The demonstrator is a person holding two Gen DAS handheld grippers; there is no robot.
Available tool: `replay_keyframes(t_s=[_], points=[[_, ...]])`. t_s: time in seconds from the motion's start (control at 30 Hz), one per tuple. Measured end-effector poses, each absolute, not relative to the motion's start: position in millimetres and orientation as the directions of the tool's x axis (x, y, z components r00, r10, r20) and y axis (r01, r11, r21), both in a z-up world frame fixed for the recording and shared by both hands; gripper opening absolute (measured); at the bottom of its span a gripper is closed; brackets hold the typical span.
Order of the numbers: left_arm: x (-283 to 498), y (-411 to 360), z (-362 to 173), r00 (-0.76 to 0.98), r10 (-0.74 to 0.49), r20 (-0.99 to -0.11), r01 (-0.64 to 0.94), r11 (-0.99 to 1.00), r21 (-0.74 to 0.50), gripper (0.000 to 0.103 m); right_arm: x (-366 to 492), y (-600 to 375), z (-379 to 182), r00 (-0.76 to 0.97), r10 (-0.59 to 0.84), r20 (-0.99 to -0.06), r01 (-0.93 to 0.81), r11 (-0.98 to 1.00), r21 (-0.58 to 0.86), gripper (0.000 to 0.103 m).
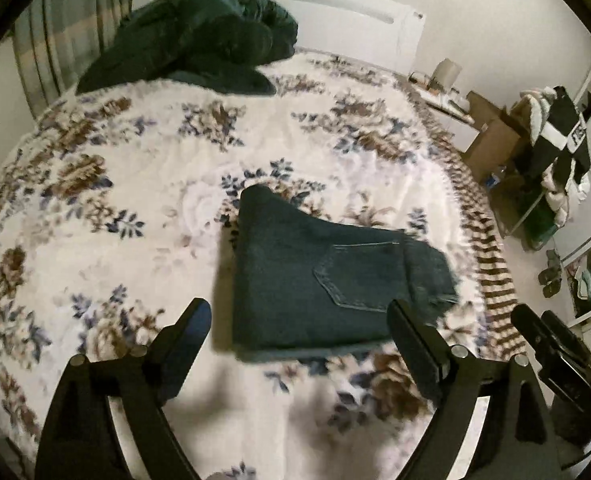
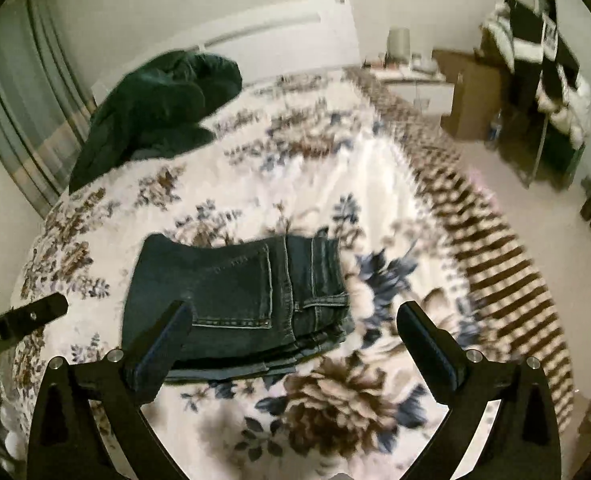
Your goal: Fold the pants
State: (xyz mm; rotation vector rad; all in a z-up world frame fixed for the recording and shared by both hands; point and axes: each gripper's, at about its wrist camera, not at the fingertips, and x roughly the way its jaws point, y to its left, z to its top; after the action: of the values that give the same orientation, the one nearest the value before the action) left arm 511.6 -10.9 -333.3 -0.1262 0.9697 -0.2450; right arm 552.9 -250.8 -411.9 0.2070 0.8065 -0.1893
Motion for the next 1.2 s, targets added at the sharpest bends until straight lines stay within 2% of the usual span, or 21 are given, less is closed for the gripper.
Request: replay_keyframes(t_s=[0.2, 0.6, 0.8, 1.0, 1.03, 1.1, 1.2], points=[[428.3, -23.3, -256.0, 0.591, -0.18, -0.786, 0.131, 0.983, -0.127, 0.09, 464.4, -230.7, -312.4, 0.681, -0.124, -0.722, 0.24, 0.969, 0.06, 0.103], [270.2, -19.2, -120.2, 0.706, -0.143, -0.693, 0.107, 0.99, -0.096, 0.089, 284.6, -210.2, -137.5, 0.766, -0.116, -0.632, 0.161, 0.987, 0.015, 0.103], [209.1, -18.5, -77.4, 0.734, -0.1, -0.672, 0.075, 0.995, -0.066, 0.09, 203.0, -199.5, -68.6, 0.806, -0.091, -0.584, 0.119, 0.993, 0.009, 0.103], [176.1, -8.4, -56.8, 0.75, -0.079, -0.657, 0.052, 0.997, -0.061, 0.09, 140.9, -181.0, -21.5, 0.826, -0.101, -0.555, 0.113, 0.993, -0.012, 0.103], [172.6, -5.8, -54.4, 0.751, -0.077, -0.656, 0.049, 0.997, -0.061, 0.091, 133.8, -178.8, -16.1, 0.828, -0.099, -0.552, 0.113, 0.994, -0.009, 0.103], [168.1, -2.9, -50.0, 0.755, -0.071, -0.652, 0.05, 0.997, -0.051, 0.102, 118.4, -173.6, -3.6, 0.832, -0.109, -0.544, 0.12, 0.993, -0.016, 0.103], [155.4, 0.8, -43.9, 0.769, -0.075, -0.635, 0.058, 0.997, -0.048, 0.103, 100.1, -166.8, 10.9, 0.836, -0.119, -0.535, 0.125, 0.992, -0.025, 0.103]])
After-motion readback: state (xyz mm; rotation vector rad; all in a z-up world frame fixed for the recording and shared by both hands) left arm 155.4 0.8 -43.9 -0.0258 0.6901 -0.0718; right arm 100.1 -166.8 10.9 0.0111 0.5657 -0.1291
